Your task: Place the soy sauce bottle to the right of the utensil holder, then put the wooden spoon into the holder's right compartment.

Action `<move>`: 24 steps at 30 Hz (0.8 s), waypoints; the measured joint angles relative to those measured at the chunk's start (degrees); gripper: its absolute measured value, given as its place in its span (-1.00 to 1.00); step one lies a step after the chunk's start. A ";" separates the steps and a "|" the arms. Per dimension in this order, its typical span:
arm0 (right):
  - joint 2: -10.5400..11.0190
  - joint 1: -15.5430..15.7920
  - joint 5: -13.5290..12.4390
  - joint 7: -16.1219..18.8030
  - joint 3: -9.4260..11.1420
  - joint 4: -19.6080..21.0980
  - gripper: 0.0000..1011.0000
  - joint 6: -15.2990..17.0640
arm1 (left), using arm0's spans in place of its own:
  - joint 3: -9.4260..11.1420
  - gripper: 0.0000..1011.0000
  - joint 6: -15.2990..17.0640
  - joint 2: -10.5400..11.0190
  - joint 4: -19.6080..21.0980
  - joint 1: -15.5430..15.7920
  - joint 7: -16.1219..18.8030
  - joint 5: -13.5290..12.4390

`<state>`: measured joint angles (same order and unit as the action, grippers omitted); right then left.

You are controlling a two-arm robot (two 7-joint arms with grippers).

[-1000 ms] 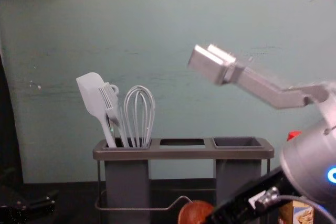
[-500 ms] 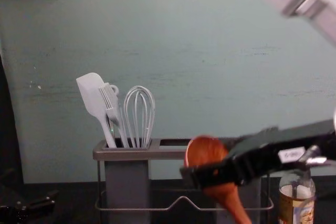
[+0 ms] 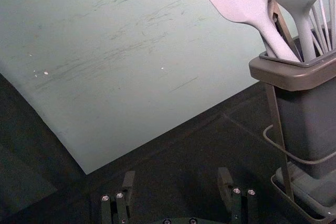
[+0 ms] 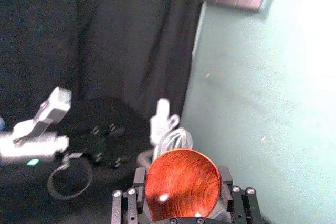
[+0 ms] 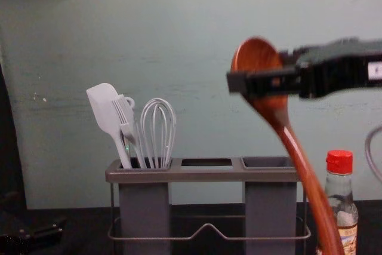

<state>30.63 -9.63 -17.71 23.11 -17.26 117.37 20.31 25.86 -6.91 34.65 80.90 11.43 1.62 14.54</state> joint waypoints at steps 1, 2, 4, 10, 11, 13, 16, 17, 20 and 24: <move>-0.05 -0.39 -0.10 -0.12 0.21 -0.20 0.66 -0.47 | 0.00 1.00 0.00 0.00 0.00 0.00 0.00 0.00; -0.17 -1.19 -0.31 -0.46 0.48 -0.68 0.66 -1.28 | 0.00 1.00 0.00 0.00 0.00 0.00 0.00 0.00; -0.33 -2.25 -0.37 -0.76 0.62 -1.34 0.66 -1.85 | 0.00 1.00 0.00 0.00 0.00 0.00 0.00 0.00; -1.16 -6.34 -0.29 -1.48 0.41 -4.53 0.66 -3.19 | 0.00 1.00 0.00 0.00 0.00 0.00 0.00 0.00; -1.47 -7.47 -0.26 -1.63 0.24 -5.57 0.66 -3.39 | 0.00 1.00 0.00 0.00 0.00 0.00 0.00 0.00; -1.91 -9.21 -0.06 -1.76 -0.12 -6.95 0.66 -3.53 | 0.00 1.00 0.00 0.00 0.00 0.00 0.00 0.00; -2.54 -11.54 0.37 -1.88 -0.79 -8.67 0.66 -3.55 | 0.00 1.00 0.00 0.00 0.00 0.00 0.00 0.00; -2.78 -12.27 0.56 -1.96 -1.01 -9.18 0.66 -3.54 | 0.00 1.00 0.00 0.00 0.00 0.00 0.00 0.00; -3.56 -14.28 1.13 -2.31 -1.66 -10.86 0.66 -3.40 | 0.00 1.00 0.00 0.00 0.00 0.00 0.00 0.01; -4.67 -16.53 2.15 -2.86 -2.55 -13.16 0.66 -3.34 | 0.00 1.00 0.00 0.00 0.00 0.00 0.00 0.00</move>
<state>25.95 -26.16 -15.56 20.25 -19.82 104.22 16.97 25.86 -6.91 34.64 80.90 11.43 1.62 14.55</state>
